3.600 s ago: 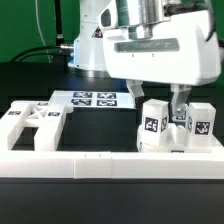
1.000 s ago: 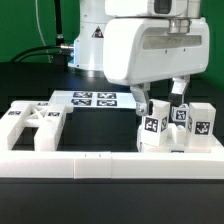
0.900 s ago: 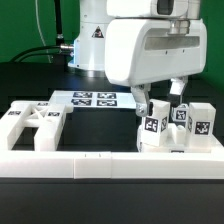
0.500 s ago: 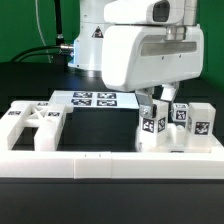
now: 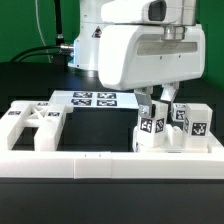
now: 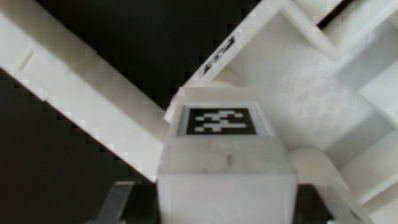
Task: Assemble chair
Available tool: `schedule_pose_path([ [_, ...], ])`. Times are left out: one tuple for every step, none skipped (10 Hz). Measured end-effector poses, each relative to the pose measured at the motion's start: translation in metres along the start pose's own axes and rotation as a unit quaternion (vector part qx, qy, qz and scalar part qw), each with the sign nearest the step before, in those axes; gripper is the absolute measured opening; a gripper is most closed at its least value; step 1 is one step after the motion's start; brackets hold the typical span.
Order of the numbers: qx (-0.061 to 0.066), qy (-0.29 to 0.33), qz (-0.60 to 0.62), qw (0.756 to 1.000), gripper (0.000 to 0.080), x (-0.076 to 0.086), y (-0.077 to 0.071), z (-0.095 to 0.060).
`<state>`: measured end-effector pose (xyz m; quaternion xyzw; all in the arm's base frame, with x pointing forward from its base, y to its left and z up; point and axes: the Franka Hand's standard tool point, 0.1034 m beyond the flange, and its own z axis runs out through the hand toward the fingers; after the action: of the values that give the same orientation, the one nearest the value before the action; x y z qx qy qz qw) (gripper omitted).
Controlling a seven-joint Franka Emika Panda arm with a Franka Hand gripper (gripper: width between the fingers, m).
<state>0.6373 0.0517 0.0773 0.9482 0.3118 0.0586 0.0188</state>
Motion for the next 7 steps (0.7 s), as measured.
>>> schedule_pose_path([
  [0.0, 0.0, 0.029, 1.0, 0.0289, -0.0001, 0.0001, 0.0],
  [0.001, -0.001, 0.093, 0.996, 0.029, 0.0002, -0.0016, 0.0006],
  [0.001, -0.001, 0.153, 0.988, 0.029, 0.002, -0.005, 0.0009],
  [-0.002, 0.001, 0.203, 0.979, 0.029, 0.0031, -0.0057, 0.0009],
  [-0.003, 0.0, 0.279, 0.96, 0.029, 0.0026, -0.0049, 0.0008],
  [-0.005, 0.0, 0.35, 0.937, 0.029, 0.0018, -0.0039, 0.0009],
  [-0.006, -0.001, 0.407, 0.913, 0.029, 0.001, -0.0036, 0.0014],
])
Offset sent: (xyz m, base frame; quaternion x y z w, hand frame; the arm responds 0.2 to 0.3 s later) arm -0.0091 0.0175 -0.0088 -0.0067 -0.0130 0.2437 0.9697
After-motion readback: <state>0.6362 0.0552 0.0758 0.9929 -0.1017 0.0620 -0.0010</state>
